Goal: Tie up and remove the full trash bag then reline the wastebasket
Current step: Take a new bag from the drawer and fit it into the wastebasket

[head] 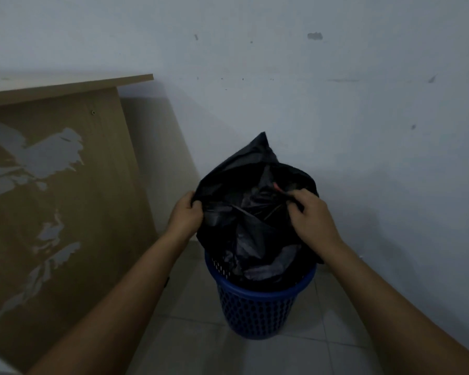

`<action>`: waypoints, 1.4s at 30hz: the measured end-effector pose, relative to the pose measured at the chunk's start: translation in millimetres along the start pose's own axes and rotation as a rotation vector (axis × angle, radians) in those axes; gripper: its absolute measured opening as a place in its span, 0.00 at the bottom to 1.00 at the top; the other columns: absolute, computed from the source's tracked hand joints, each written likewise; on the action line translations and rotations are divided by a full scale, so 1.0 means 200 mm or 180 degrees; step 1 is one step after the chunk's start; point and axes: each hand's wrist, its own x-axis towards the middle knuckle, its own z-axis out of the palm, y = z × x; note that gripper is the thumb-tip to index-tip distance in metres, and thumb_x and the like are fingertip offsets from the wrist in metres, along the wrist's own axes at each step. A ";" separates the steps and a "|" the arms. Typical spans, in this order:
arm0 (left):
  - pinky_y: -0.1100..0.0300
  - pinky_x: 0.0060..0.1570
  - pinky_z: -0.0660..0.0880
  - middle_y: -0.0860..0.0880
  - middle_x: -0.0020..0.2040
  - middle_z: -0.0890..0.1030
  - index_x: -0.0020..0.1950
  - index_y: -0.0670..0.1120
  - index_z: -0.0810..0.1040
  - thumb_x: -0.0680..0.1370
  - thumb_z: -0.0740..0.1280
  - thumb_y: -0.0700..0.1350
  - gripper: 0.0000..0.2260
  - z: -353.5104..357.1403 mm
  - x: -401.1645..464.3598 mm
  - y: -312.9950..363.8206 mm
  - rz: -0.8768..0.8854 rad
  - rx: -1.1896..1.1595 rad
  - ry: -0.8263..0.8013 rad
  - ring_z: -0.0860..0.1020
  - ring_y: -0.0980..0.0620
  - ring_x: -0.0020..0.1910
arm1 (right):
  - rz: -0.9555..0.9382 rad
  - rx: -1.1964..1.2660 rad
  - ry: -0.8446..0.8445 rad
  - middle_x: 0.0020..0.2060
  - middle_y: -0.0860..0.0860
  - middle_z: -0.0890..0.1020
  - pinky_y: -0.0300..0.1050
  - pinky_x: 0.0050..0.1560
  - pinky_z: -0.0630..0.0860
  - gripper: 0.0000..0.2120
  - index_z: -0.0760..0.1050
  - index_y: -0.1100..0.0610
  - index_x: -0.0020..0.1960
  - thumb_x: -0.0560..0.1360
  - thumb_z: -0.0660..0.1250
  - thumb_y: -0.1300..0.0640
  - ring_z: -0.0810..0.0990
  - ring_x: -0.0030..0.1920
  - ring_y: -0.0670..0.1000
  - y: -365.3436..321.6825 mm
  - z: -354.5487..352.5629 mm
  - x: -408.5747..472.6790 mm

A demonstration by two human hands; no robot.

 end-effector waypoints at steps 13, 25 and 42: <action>0.43 0.77 0.59 0.43 0.68 0.78 0.67 0.49 0.78 0.84 0.57 0.58 0.20 0.36 -0.14 -0.26 0.0818 0.3653 -0.1961 0.65 0.38 0.74 | 0.1479 0.1732 0.0027 0.56 0.62 0.85 0.56 0.65 0.78 0.14 0.82 0.61 0.57 0.82 0.60 0.56 0.84 0.59 0.64 -0.04 0.00 0.06; 0.56 0.38 0.74 0.50 0.40 0.80 0.40 0.46 0.75 0.74 0.63 0.59 0.17 0.17 0.09 -0.18 0.0925 0.2399 -0.1287 0.81 0.49 0.40 | 0.1447 0.1217 0.0349 0.56 0.49 0.83 0.55 0.63 0.79 0.10 0.78 0.47 0.60 0.87 0.60 0.46 0.82 0.57 0.52 0.11 0.02 0.02; 0.47 0.51 0.76 0.46 0.52 0.76 0.53 0.46 0.71 0.81 0.55 0.69 0.25 0.27 0.03 -0.49 -0.0238 0.1311 0.0537 0.76 0.42 0.52 | 0.0837 0.1341 -0.0260 0.61 0.26 0.74 0.24 0.63 0.68 0.13 0.70 0.28 0.64 0.89 0.56 0.47 0.74 0.60 0.23 0.05 0.16 -0.07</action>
